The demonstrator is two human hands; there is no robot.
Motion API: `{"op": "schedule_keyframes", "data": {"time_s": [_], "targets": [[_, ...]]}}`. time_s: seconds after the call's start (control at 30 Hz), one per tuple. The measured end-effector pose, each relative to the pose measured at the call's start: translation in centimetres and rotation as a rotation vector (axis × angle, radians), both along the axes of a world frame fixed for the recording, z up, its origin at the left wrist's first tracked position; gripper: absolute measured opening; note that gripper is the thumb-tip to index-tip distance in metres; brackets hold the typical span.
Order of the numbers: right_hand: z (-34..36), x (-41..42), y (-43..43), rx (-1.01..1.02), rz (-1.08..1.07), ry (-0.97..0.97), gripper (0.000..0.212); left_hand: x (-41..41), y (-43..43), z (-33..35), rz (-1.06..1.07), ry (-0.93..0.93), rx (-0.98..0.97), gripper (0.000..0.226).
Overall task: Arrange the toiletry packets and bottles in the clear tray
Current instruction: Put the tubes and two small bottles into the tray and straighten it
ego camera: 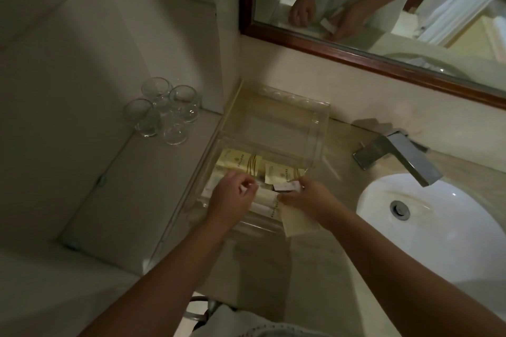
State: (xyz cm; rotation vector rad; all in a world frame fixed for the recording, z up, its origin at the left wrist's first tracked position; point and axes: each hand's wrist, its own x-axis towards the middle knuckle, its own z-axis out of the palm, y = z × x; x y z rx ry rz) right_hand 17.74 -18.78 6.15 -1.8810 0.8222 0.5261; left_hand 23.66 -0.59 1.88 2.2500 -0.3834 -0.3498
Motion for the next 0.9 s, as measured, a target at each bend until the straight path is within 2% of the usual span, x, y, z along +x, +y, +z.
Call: {"op": "schedule_keyframes", "data": {"time_s": [0.13, 0.2, 0.27, 0.43, 0.57, 0.67, 0.77, 0.9], "targets": [[-0.4, 0.1, 0.5, 0.176, -0.027, -0.079, 0.04, -1.4, -1.7, 2.2, 0.018, 0.425, -0.221, 0.032], [-0.3, 0.1, 1.0, 0.182, 0.047, -0.098, 0.055, -1.2, -2.1, 2.2, 0.085, 0.5, -0.278, 0.028], [-0.5, 0.1, 1.3, 0.175, 0.089, -0.113, 0.057, -0.7, -2.0, 2.0, 0.151, 0.515, -0.301, 0.019], [-1.5, -0.1, 1.6, 0.192, 0.046, -0.098, 0.041, -0.2, -1.5, 1.6, 0.278, 0.529, -0.343, 0.01], [-1.9, -0.4, 1.5, 0.109, 0.044, -0.03, 0.022, 0.9, -1.1, 1.2, 0.398, 0.488, -0.38, 0.007], [-1.7, 0.0, 1.2, 0.033, -0.013, -0.076, 0.01, 1.4, -0.3, 1.1, 0.415, 0.445, -0.363, 0.006], [-1.4, 1.2, 0.6, -0.083, 0.0, -0.121, 0.01, 1.5, 0.9, 1.1, 0.448, 0.356, -0.317, 0.01], [-1.6, 3.1, 1.0, -0.047, -0.015, -0.107, 0.012, 1.2, 2.1, 0.8, 0.361, 0.313, -0.223, 0.015]]}}
